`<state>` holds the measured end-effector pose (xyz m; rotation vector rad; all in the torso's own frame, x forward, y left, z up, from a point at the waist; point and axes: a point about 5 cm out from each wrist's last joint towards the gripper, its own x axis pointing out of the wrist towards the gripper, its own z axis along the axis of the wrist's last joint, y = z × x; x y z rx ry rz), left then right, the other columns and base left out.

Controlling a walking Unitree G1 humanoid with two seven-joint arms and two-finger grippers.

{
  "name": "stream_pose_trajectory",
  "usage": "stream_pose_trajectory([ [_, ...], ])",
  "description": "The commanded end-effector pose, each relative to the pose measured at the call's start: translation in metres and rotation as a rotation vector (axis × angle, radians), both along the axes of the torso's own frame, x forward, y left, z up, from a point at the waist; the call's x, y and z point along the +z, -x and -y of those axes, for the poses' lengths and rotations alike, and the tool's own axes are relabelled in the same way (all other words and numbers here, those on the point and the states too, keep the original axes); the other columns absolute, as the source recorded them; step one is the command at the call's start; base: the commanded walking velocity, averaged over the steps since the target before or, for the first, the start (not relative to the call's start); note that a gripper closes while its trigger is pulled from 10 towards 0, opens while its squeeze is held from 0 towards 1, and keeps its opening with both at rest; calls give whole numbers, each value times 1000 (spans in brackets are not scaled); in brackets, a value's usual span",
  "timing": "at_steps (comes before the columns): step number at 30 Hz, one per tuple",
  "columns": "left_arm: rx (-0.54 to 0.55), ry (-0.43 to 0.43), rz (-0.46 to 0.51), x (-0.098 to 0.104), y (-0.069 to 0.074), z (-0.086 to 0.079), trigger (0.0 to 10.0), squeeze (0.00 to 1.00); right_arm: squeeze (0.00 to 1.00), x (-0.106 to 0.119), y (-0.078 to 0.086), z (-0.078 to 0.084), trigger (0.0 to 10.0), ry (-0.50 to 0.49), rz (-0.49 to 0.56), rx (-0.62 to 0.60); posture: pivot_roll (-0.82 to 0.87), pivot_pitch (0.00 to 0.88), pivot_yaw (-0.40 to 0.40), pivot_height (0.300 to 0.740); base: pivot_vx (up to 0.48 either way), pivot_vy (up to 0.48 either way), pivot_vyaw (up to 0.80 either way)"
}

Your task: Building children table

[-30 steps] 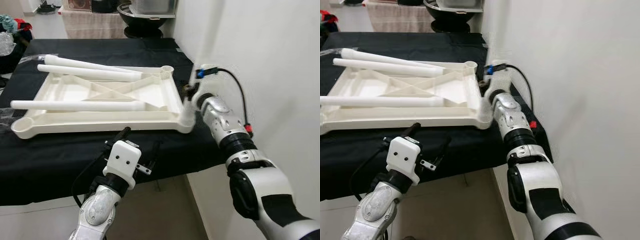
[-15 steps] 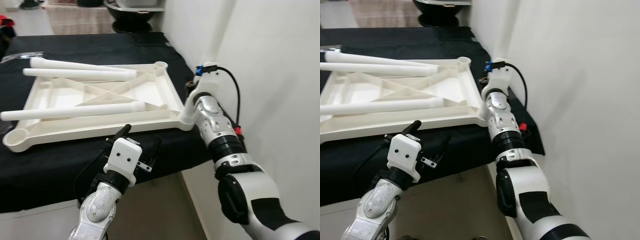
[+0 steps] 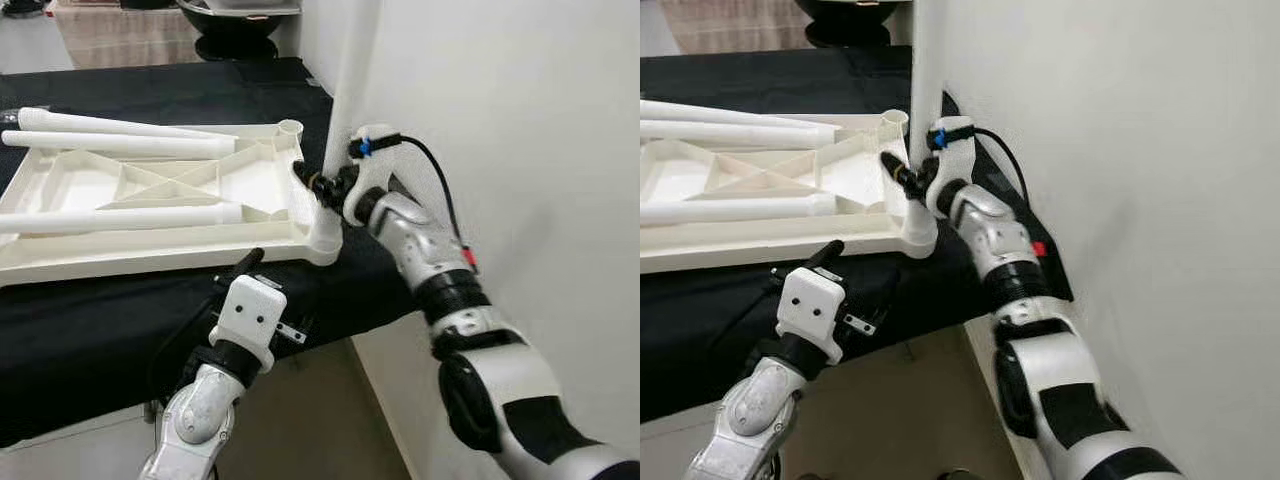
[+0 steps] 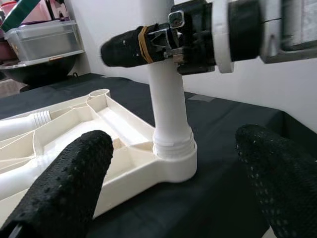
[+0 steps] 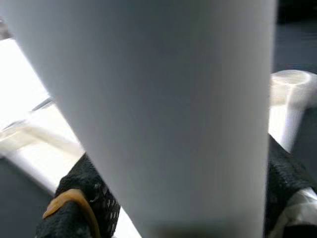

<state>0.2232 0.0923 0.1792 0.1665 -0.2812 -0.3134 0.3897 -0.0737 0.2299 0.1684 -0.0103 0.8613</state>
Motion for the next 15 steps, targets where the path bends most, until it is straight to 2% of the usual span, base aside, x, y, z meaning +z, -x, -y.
stream_pose_trajectory([
  [1,2,-9,-5,0,1,0,10000,0,0,8,21,-11,10000,-13,76,327,90,79,-117,740,0,0,0],
  [2,4,-9,-3,1,0,-1,10000,0,0,11,30,-10,10000,-16,104,436,90,79,-117,740,0,0,0],
  [3,4,-9,-3,1,0,-1,10000,0,0,11,30,-10,10000,-16,104,436,90,79,-117,740,0,0,0],
  [4,6,-9,-1,1,0,-1,10000,0,0,12,35,-9,10000,-19,117,496,90,79,-117,740,0,0,0],
  [10,1,-7,-1,1,1,0,10000,0,0,11,33,-17,10000,20,120,505,87,88,-117,740,0,0,0],
  [11,-2,-6,0,2,1,0,10000,0,0,8,30,-21,6353,38,123,474,88,89,-117,740,0,0,0],
  [12,-2,-6,0,2,1,0,10000,0,0,8,30,-21,6353,38,123,474,88,89,-117,740,0,0,0],
  [13,-3,-7,1,2,1,1,10000,0,0,6,27,-23,0,53,114,444,89,90,-119,740,0,0,0],
  [15,-2,-7,2,2,1,1,10000,0,0,3,25,-25,0,68,116,423,89,90,-119,740,0,0,0],
])
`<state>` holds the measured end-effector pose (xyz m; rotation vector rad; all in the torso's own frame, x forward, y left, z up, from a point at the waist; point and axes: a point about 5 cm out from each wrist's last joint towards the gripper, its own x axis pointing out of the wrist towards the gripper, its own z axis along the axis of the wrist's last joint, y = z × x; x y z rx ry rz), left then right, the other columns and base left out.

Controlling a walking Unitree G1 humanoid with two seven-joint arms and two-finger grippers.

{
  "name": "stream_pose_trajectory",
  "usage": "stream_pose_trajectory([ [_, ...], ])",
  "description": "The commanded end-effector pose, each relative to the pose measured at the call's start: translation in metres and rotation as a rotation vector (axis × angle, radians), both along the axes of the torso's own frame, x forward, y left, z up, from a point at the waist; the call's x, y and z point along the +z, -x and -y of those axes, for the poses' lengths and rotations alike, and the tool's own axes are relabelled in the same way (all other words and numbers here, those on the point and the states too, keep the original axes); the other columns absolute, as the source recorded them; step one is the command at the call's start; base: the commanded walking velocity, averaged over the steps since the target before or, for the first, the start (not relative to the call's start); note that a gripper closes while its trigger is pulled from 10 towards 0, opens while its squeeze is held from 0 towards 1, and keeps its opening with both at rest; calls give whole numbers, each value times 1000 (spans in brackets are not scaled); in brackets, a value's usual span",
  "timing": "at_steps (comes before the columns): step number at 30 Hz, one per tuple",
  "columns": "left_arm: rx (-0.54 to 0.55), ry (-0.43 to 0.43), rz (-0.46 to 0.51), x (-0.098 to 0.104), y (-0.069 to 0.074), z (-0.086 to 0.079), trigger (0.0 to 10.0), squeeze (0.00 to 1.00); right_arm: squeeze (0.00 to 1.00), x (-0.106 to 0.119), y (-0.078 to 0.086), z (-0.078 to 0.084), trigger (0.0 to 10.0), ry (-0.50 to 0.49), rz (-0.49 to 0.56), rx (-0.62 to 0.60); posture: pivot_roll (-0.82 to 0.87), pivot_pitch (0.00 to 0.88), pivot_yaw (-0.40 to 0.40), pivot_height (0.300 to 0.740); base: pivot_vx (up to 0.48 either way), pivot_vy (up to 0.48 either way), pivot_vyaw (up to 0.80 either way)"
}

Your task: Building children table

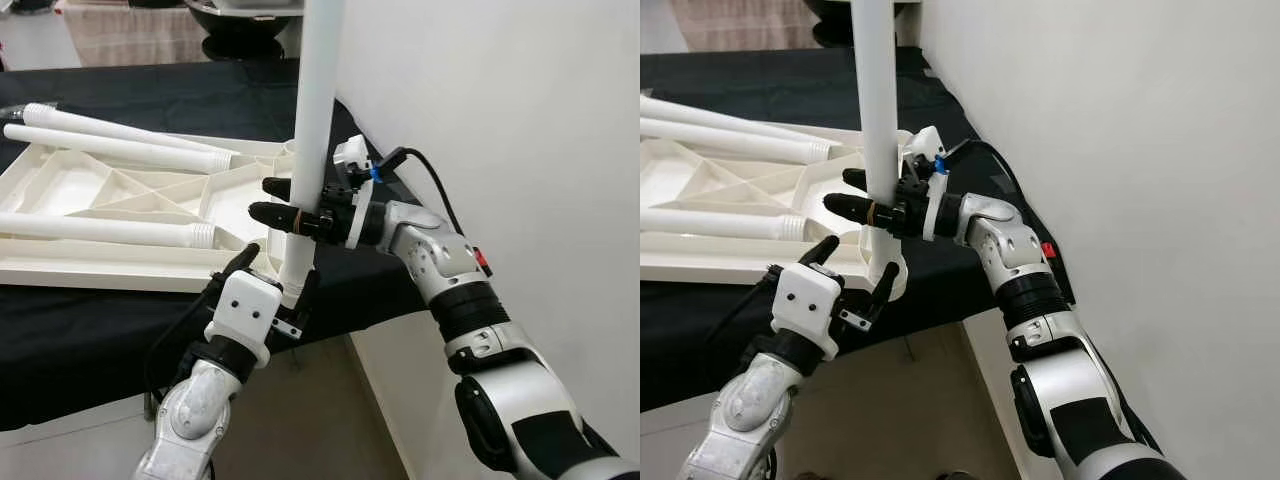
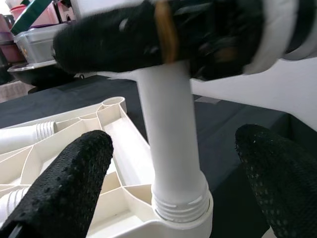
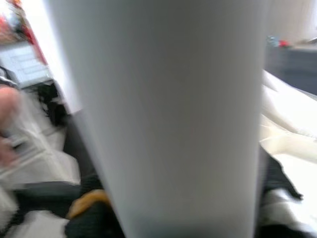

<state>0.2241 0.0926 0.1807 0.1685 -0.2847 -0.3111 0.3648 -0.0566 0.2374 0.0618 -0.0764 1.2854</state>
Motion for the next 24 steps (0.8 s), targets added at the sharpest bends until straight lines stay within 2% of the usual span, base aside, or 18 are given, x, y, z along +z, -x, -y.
stream_pose_trajectory([
  [1,-4,-6,-2,1,2,1,10000,0,0,-4,0,-8,0,16,-13,5,89,90,-119,740,0,0,0],
  [11,-3,-4,2,2,2,1,10000,0,0,-7,-3,-5,0,19,-22,-92,86,91,-118,740,0,0,0],
  [12,-3,-3,4,3,2,2,10000,0,0,-8,-13,-3,0,17,-56,-247,86,91,-118,740,0,0,0],
  [13,-3,-3,4,3,2,2,10000,0,0,-8,-13,-3,0,17,-56,-247,86,91,-118,740,0,0,0],
  [15,-4,-2,5,3,2,2,10000,0,0,-19,-35,13,0,68,-162,-699,81,80,-114,740,0,0,0],
  [16,-4,-2,5,3,2,2,10000,0,0,-19,-35,13,0,68,-162,-699,81,80,-114,740,0,0,0],
  [17,-4,-2,5,3,2,2,10000,0,0,-25,-41,21,0,92,-195,-854,81,80,-114,740,0,0,0],
  [18,-4,-2,5,3,2,2,10000,0,0,-25,-41,21,0,92,-195,-854,81,80,-114,740,0,0,0],
  [19,-5,-3,4,2,2,2,10000,0,0,-29,-43,27,0,98,-222,-978,84,76,-114,740,0,0,0],
  [21,-8,-3,3,2,2,3,10000,0,0,-29,-43,28,0,74,-241,-1116,84,74,-112,740,0,0,0],
  [24,-9,-4,4,2,2,3,10000,0,0,-29,-40,24,0,57,-255,-1186,85,71,-112,740,0,0,0],
])
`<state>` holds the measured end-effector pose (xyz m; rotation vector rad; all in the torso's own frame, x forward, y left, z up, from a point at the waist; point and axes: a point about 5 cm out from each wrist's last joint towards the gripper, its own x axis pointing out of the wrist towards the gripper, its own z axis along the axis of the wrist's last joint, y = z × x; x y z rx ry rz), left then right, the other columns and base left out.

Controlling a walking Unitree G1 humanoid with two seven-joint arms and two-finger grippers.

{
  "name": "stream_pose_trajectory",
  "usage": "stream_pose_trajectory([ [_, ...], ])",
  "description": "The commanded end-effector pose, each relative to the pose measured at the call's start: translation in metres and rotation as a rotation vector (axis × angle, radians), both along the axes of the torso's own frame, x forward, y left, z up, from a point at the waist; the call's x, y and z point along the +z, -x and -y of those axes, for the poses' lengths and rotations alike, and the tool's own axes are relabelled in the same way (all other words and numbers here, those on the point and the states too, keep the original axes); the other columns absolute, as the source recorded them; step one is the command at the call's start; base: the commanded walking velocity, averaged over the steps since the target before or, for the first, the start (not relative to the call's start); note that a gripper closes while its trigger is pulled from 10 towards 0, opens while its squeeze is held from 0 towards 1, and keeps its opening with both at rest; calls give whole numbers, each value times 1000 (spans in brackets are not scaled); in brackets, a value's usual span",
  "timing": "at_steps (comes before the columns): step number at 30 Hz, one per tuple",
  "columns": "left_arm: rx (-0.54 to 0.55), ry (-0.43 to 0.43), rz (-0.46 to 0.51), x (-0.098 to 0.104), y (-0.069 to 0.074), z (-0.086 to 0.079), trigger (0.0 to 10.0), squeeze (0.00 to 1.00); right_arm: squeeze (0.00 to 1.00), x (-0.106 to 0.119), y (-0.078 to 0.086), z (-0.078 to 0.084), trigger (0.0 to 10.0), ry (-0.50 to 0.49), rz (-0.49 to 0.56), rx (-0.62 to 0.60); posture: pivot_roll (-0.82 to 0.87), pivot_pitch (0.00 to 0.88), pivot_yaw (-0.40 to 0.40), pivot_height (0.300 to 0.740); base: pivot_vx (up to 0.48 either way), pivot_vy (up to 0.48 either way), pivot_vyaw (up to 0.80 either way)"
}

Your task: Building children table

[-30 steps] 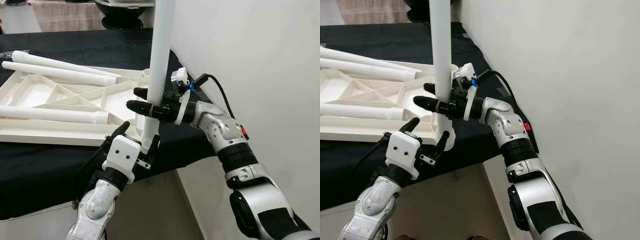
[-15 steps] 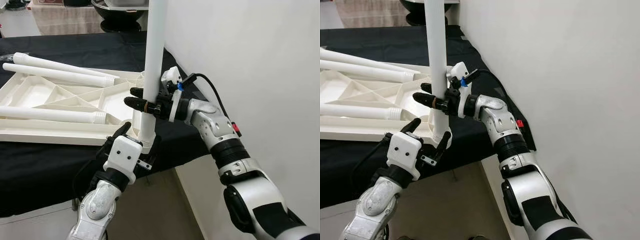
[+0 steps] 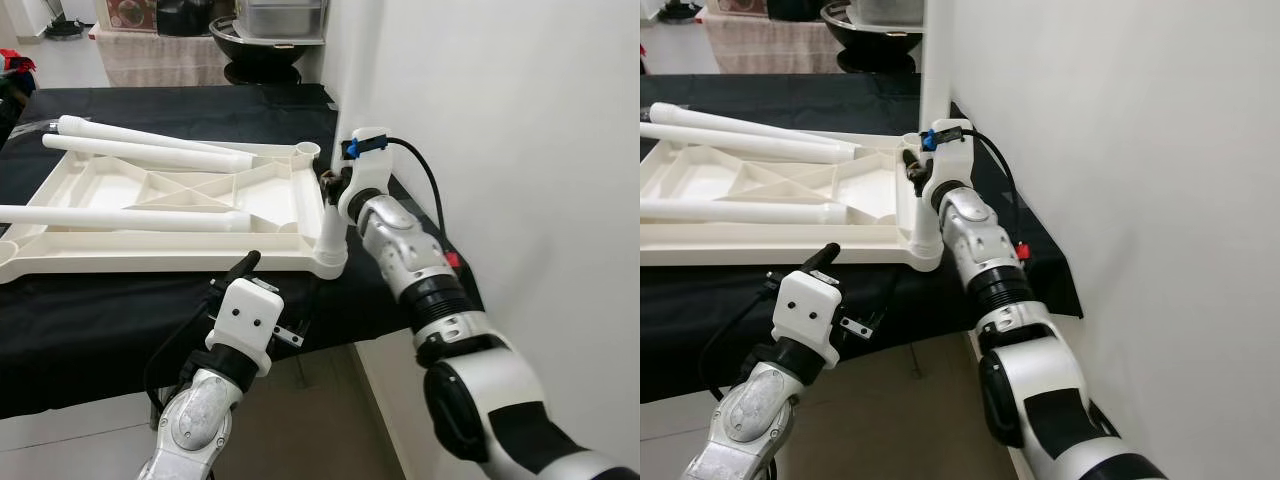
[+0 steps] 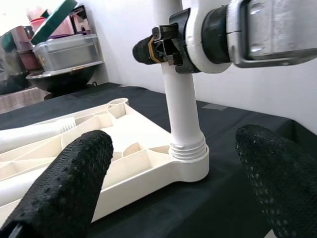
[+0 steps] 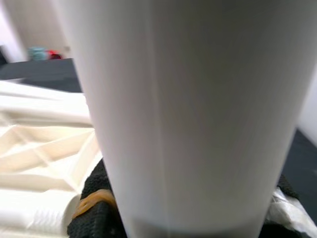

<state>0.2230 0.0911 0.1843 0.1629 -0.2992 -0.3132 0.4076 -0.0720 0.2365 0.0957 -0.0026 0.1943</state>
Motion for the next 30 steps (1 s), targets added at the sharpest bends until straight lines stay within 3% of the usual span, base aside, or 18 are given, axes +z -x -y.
stream_pose_trajectory([
  [1,-5,-11,-9,-2,1,2,10000,0,0,-28,2,9,0,1,-141,-99,85,71,-112,740,0,0,0],
  [5,-5,-12,-8,-2,1,2,10000,0,0,-28,9,1,0,-22,-146,-211,86,68,-115,740,0,0,0],
  [9,-5,-12,-7,-2,1,2,10000,0,0,-26,10,-2,0,-37,-136,-217,84,65,-115,740,0,0,0],
  [10,-6,-10,-7,-1,1,2,10000,0,122,-13,8,-13,10000,-76,-75,-161,85,68,-118,740,0,0,0],
  [12,-6,-10,-7,-1,1,2,10000,0,122,-13,8,-13,10000,-76,-75,-161,85,68,-118,740,0,0,0],
  [13,-6,-8,-7,-1,1,3,10000,0,1000,-6,6,-15,10000,-85,-33,-128,85,68,-118,740,0,0,0],
  [16,-7,-7,-7,-1,1,3,10000,0,1000,1,3,-15,10000,-97,4,-94,84,73,-120,740,0,0,0],
  [17,-7,-7,-6,0,1,3,10000,0,0,7,2,-13,10000,-89,34,-64,84,73,-120,740,0,0,0],
  [21,-7,-7,-6,0,1,3,10000,0,0,9,1,-15,10000,-109,30,8,84,73,-120,740,0,0,0],
  [22,-7,-7,-5,0,1,3,10000,0,0,11,1,-17,10000,-93,42,98,84,73,-120,740,0,0,0],
  [24,-7,-7,-5,0,1,3,10000,0,0,11,1,-17,10000,-93,42,98,84,73,-120,740,0,0,0],
  [26,-7,-7,-3,1,1,3,10000,0,0,-1,9,-26,10000,24,24,441,84,72,-118,740,0,0,0],
  [27,-7,-7,-3,1,1,3,10000,0,0,-1,9,-26,10000,24,24,441,84,72,-118,740,0,0,0],
  [30,-10,-13,-4,0,1,4,10000,0,0,-22,34,-31,10000,141,11,863,84,70,-117,740,0,0,0],
])
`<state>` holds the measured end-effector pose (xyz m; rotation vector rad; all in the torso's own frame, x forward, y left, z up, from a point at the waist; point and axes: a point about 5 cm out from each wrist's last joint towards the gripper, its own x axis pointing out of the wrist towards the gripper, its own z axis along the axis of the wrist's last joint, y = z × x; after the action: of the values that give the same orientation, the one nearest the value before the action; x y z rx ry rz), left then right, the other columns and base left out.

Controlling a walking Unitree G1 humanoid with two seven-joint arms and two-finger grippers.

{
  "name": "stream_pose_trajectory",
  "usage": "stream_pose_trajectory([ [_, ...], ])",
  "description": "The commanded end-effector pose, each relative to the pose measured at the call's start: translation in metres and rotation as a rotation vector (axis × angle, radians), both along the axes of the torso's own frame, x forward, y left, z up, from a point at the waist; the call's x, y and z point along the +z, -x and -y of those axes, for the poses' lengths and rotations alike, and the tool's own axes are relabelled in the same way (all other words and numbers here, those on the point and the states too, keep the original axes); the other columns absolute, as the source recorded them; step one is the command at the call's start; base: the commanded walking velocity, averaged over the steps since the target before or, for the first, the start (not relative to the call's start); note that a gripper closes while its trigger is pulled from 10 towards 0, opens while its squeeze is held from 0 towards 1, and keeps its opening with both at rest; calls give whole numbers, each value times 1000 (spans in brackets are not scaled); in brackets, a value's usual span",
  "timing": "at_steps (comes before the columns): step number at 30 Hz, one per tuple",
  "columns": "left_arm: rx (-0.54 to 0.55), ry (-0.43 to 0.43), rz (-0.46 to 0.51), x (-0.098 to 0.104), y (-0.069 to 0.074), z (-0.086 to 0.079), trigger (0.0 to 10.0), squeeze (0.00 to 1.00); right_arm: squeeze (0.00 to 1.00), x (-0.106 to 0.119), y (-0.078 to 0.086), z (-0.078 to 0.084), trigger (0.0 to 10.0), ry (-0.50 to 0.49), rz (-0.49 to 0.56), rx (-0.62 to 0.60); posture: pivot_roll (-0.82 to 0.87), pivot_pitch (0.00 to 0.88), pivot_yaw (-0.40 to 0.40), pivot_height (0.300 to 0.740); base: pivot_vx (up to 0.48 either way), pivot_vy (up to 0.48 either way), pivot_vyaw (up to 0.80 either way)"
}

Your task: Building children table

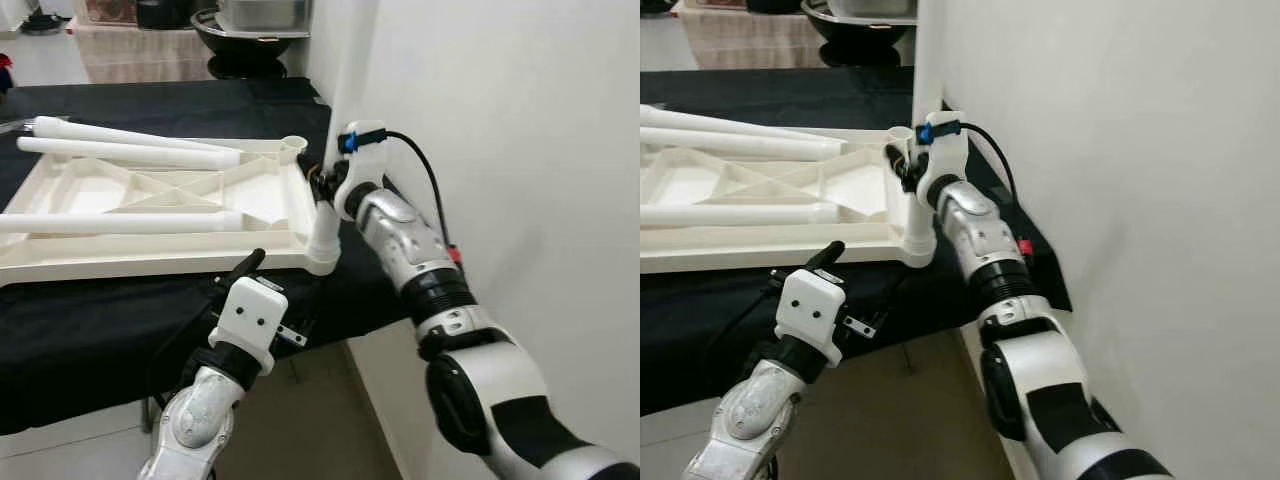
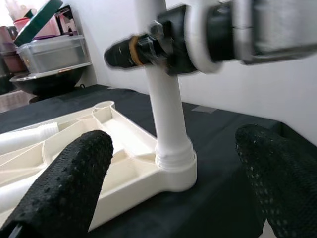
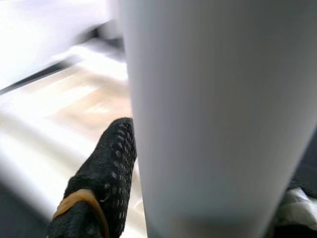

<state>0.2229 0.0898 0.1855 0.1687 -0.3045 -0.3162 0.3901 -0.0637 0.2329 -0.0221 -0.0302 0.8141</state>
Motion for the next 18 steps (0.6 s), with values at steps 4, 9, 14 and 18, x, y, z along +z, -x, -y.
stream_pose_trajectory([
  [4,-13,-9,-9,-1,1,3,10000,0,0,-24,23,-18,10000,31,-79,402,90,67,-121,740,0,0,0],
  [9,-9,-9,-5,0,2,2,10000,0,0,-17,23,-12,10000,22,-29,441,96,44,-121,740,0,0,0],
  [14,-14,-7,-2,0,2,3,10000,0,0,-10,19,-10,0,-3,-23,408,95,34,-119,740,0,0,0],
  [18,-17,-5,-1,1,2,4,10000,0,0,-6,16,-9,0,-17,-1,366,91,41,-119,740,0,0,0],
])
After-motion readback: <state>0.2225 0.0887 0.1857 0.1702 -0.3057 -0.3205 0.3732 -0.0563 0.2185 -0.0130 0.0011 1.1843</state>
